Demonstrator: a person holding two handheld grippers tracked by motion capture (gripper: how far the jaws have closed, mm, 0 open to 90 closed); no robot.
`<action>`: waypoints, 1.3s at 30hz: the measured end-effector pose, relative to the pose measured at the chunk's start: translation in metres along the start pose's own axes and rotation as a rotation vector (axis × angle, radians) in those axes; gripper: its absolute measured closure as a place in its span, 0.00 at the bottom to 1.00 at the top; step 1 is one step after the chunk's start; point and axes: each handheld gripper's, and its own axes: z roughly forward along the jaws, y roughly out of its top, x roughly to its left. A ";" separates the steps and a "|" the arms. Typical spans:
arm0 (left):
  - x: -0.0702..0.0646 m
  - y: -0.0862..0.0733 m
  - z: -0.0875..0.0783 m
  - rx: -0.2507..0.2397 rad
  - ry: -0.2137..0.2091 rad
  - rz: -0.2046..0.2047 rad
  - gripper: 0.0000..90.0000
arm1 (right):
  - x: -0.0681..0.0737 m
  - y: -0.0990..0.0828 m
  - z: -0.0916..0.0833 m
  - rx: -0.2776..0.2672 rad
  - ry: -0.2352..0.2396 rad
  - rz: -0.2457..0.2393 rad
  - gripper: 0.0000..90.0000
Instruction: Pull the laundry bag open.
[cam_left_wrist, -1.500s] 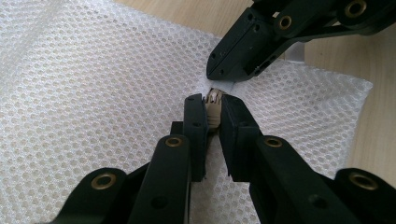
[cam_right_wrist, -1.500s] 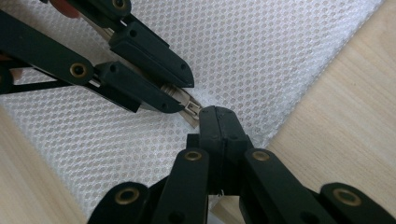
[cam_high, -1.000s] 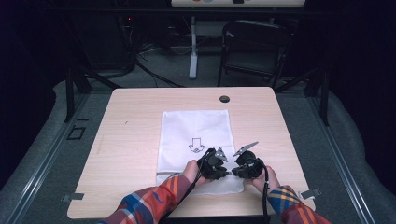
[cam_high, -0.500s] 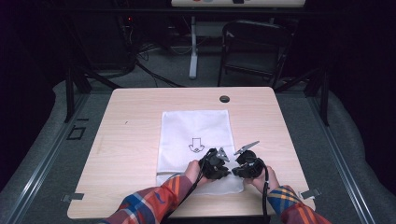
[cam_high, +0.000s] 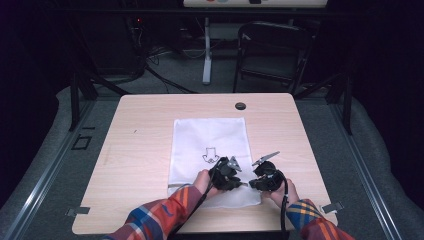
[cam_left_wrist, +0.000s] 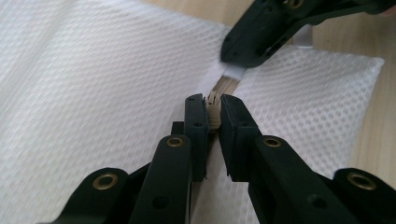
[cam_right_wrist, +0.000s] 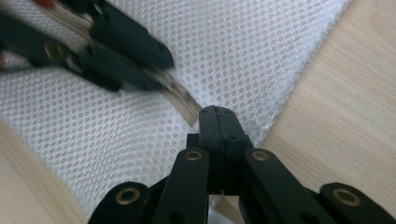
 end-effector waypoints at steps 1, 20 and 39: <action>-0.001 0.000 0.000 0.004 0.002 0.008 0.91 | 0.000 0.000 0.000 -0.005 0.007 0.002 1.00; 0.002 -0.003 0.004 -0.016 -0.033 -0.010 0.89 | 0.011 0.008 0.008 -0.050 -0.025 -0.170 1.00; 0.001 -0.004 0.000 -0.007 -0.016 -0.007 0.91 | 0.014 0.005 0.009 -0.059 -0.032 -0.252 1.00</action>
